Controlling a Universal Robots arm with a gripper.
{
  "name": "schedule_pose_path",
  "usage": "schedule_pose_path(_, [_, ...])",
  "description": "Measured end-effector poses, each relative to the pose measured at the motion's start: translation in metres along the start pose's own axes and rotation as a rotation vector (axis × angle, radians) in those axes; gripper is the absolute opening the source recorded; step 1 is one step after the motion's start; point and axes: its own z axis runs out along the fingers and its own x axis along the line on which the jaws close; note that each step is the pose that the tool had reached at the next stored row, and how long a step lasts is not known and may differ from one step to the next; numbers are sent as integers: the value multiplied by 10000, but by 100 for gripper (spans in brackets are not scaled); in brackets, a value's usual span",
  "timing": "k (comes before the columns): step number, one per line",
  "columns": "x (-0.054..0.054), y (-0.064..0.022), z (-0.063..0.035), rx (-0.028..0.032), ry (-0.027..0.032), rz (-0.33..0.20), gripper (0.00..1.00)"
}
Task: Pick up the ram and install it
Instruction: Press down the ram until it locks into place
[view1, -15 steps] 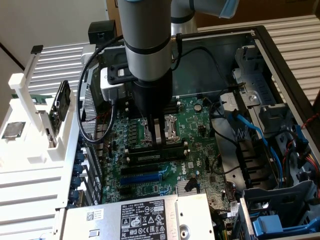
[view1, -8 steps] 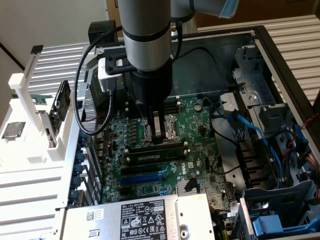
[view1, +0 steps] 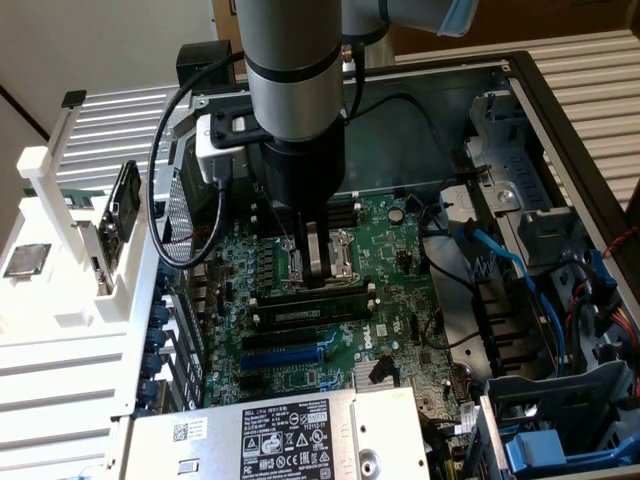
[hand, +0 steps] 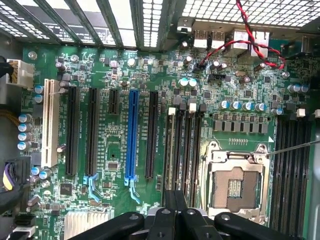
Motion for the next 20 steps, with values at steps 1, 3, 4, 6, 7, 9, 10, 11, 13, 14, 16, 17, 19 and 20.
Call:
schedule_pose_path(1, [0, 0, 0, 10, 3, 150, 10])
schedule_pose_path(3, [0, 0, 0, 29, 10, 449, 10])
schedule_pose_path(4, [0, 0, 0, 39, 15, 606, 10])
schedule_pose_path(6, [0, 1, 0, 58, 22, 909, 10])
schedule_pose_path(7, [0, 1, 0, 68, 26, 1063, 10])
schedule_pose_path(9, [0, 1, 0, 87, 35, 1380, 10])
schedule_pose_path(10, [0, 1, 0, 98, 38, 1534, 10])
schedule_pose_path(11, [0, 1, 0, 108, 42, 1688, 10])
schedule_pose_path(13, [0, 1, 0, 129, 50, 2010, 10])
schedule_pose_path(14, [0, 1, 0, 139, 54, 2163, 10])
schedule_pose_path(16, [0, 1, 0, 168, 66, 2620, 10])
schedule_pose_path(17, [0, 1, 0, 178, 70, 2783, 10])
schedule_pose_path(19, [0, 0, 0, 198, 77, 3089, 10])
schedule_pose_path(20, [0, 1, 0, 208, 81, 3245, 10])
